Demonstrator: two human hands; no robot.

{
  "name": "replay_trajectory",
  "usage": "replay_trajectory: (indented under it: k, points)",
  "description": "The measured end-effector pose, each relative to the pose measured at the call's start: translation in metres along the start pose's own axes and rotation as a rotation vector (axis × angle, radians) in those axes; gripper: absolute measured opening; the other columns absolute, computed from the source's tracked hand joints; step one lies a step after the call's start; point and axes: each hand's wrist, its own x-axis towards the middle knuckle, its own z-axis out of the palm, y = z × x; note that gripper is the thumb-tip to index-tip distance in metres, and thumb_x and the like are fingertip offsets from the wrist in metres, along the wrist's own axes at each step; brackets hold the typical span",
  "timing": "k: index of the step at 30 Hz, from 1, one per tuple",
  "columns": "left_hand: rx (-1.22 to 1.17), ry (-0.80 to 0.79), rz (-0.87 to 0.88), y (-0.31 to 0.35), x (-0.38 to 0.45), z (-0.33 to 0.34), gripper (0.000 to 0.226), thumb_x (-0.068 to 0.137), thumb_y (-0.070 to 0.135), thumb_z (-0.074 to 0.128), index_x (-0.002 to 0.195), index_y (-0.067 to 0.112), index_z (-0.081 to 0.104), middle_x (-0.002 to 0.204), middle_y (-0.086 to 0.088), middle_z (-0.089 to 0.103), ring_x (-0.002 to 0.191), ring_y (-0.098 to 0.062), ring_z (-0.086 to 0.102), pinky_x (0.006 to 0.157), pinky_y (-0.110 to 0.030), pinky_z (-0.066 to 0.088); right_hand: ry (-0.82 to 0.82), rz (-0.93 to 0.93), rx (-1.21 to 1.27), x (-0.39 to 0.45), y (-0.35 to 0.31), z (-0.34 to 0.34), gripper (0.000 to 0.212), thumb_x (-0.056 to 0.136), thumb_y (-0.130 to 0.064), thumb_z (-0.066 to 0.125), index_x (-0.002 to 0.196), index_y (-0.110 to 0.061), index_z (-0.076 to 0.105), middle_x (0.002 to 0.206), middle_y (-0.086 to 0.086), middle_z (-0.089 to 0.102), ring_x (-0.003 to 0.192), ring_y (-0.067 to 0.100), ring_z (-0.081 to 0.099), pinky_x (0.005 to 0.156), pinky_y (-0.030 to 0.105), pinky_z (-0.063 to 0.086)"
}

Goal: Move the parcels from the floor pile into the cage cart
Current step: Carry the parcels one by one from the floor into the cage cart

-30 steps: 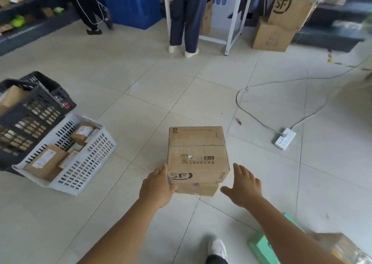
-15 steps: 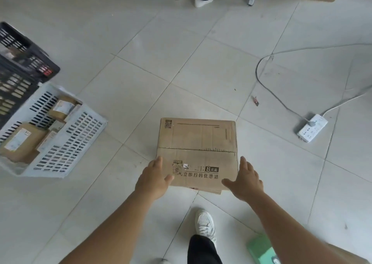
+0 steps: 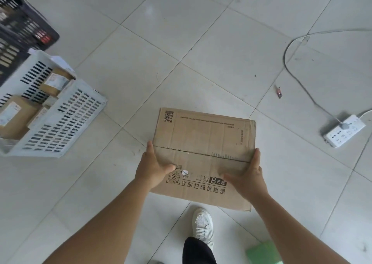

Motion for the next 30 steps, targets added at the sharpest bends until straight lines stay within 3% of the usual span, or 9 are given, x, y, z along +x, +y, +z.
replay_trajectory:
  k: [8, 15, 21, 24, 30]
  points:
    - [-0.140, 0.057, 0.017, -0.014, -0.030, -0.007, 0.113, 0.072, 0.031, 0.081, 0.155, 0.024, 0.005, 0.149, -0.003, 0.040, 0.134, -0.022, 0.042, 0.104, -0.034, 0.036, 0.017, -0.068, 0.048, -0.021, -0.001, -0.007, 0.106, 0.064, -0.032, 0.083, 0.141, -0.036, 0.012, 0.124, 0.001, 0.050, 0.094, 0.025, 0.059, 0.071, 0.041, 0.055]
    - [-0.245, 0.170, 0.040, -0.037, -0.118, -0.038, 0.114, 0.069, 0.031, 0.083, 0.155, 0.027, 0.008, 0.143, -0.003, 0.043, 0.129, -0.023, 0.047, 0.103, -0.036, 0.040, 0.000, -0.167, 0.051, -0.098, -0.015, -0.023, 0.084, 0.063, -0.029, 0.082, 0.120, -0.041, 0.022, 0.115, 0.002, 0.054, 0.089, 0.027, 0.061, 0.067, 0.049, 0.059]
    - [-0.328, 0.300, 0.055, -0.070, -0.227, -0.073, 0.108, 0.075, 0.029, 0.080, 0.154, 0.025, 0.007, 0.140, -0.005, 0.040, 0.129, -0.026, 0.044, 0.101, -0.037, 0.040, -0.049, -0.295, 0.059, -0.185, -0.025, -0.032, 0.101, 0.045, -0.043, 0.077, 0.129, -0.041, 0.020, 0.116, 0.004, 0.057, 0.092, 0.030, 0.064, 0.070, 0.052, 0.059]
    - [-0.379, 0.379, 0.047, -0.093, -0.284, -0.089, 0.108, 0.074, 0.029, 0.080, 0.154, 0.026, 0.008, 0.139, -0.005, 0.041, 0.130, -0.028, 0.044, 0.103, -0.042, 0.041, -0.082, -0.384, 0.036, -0.241, -0.034, -0.037, 0.088, 0.056, -0.034, 0.081, 0.120, -0.043, 0.022, 0.116, 0.005, 0.056, 0.091, 0.029, 0.064, 0.073, 0.052, 0.059]
    - [-0.482, 0.528, 0.033, -0.131, -0.393, -0.122, 0.101, 0.074, 0.028, 0.079, 0.152, 0.028, 0.015, 0.131, -0.004, 0.045, 0.124, -0.025, 0.047, 0.100, -0.043, 0.043, -0.131, -0.545, 0.009, -0.337, -0.055, -0.045, 0.083, 0.065, -0.024, 0.085, 0.118, -0.043, 0.023, 0.118, 0.005, 0.053, 0.096, 0.028, 0.060, 0.074, 0.050, 0.059]
